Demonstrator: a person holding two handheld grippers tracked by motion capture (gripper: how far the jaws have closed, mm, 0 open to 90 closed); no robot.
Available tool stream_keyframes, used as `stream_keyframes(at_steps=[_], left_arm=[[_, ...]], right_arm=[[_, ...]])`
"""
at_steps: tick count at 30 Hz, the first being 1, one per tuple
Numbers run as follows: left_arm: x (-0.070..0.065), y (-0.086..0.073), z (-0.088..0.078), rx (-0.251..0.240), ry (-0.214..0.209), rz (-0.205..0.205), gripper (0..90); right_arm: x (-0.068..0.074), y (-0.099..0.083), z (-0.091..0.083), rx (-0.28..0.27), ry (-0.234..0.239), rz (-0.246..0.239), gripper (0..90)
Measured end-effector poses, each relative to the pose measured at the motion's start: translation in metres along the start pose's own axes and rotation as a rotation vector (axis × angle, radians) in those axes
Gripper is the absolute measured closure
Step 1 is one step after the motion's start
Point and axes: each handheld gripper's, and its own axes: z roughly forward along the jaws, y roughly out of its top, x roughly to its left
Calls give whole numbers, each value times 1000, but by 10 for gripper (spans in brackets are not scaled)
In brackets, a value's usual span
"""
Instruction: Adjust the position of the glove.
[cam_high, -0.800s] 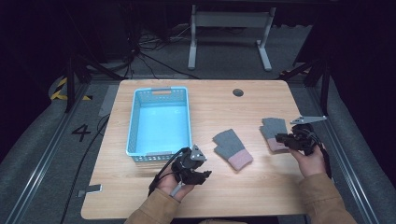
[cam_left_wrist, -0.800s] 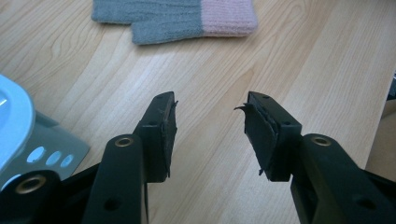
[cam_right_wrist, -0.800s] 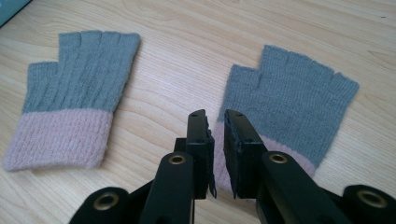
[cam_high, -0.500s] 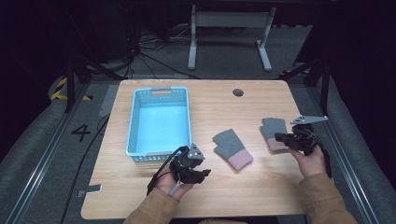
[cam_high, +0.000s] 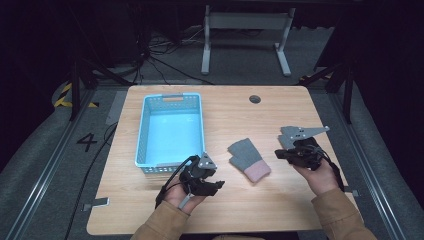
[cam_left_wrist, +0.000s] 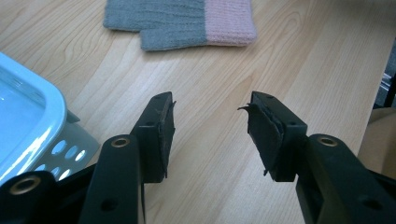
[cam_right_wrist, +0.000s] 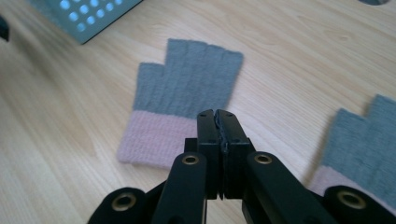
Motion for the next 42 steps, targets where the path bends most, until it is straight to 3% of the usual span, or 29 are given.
stream_keyframes(at_steps=[4, 10, 18, 21, 26, 42], left_arm=[[0, 1, -1, -4, 0, 4, 509], [0, 2, -2, -5, -1, 5, 509], [1, 2, -2, -4, 2, 4, 505], [2, 1, -2, -6, 1, 1, 505], [2, 1, -2, -5, 0, -1, 505], [2, 1, -1, 1, 2, -2, 498]], right_arm=[[12, 2, 9, 42, 37, -41, 887], [21, 4, 14, 55, 79, -68, 848], [29, 5, 21, 86, 105, -102, 884], [29, 7, 26, 109, 164, -90, 888], [35, 7, 36, 156, 216, -103, 891], [51, 4, 62, 235, 253, -138, 890]])
